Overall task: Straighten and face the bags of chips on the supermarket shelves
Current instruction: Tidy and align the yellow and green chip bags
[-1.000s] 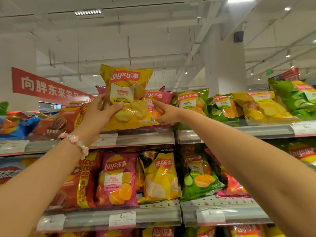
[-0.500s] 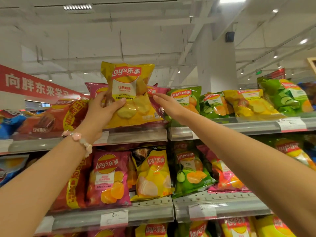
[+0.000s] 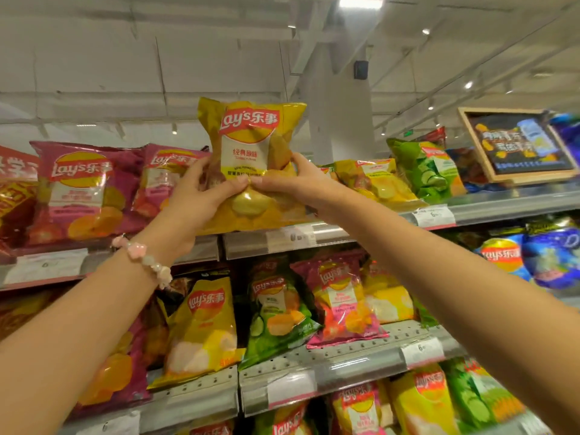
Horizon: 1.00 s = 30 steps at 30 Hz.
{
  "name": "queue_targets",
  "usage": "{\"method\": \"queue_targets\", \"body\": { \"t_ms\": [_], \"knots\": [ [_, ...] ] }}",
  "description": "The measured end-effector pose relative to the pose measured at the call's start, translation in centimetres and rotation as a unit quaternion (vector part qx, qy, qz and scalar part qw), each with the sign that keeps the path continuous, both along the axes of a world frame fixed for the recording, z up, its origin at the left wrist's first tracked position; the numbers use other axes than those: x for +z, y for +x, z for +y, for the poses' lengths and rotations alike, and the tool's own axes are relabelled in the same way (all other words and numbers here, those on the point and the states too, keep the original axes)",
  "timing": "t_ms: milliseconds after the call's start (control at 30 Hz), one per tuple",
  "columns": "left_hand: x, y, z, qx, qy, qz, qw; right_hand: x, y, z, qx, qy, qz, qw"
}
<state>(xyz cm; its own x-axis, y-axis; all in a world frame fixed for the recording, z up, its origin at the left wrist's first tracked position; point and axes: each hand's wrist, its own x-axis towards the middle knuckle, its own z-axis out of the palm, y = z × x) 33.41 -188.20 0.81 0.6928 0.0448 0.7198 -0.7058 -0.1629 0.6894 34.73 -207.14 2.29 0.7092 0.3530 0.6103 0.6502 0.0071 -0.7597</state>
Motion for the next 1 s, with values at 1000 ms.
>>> {"method": "queue_targets", "body": {
  "t_ms": [1000],
  "knots": [
    [-0.9, 7.9, -23.3, -0.091, -0.061, 0.065, 0.992, -2.6, 13.1, -32.9, -0.457, -0.199, -0.072, 0.864]
  ]
}}
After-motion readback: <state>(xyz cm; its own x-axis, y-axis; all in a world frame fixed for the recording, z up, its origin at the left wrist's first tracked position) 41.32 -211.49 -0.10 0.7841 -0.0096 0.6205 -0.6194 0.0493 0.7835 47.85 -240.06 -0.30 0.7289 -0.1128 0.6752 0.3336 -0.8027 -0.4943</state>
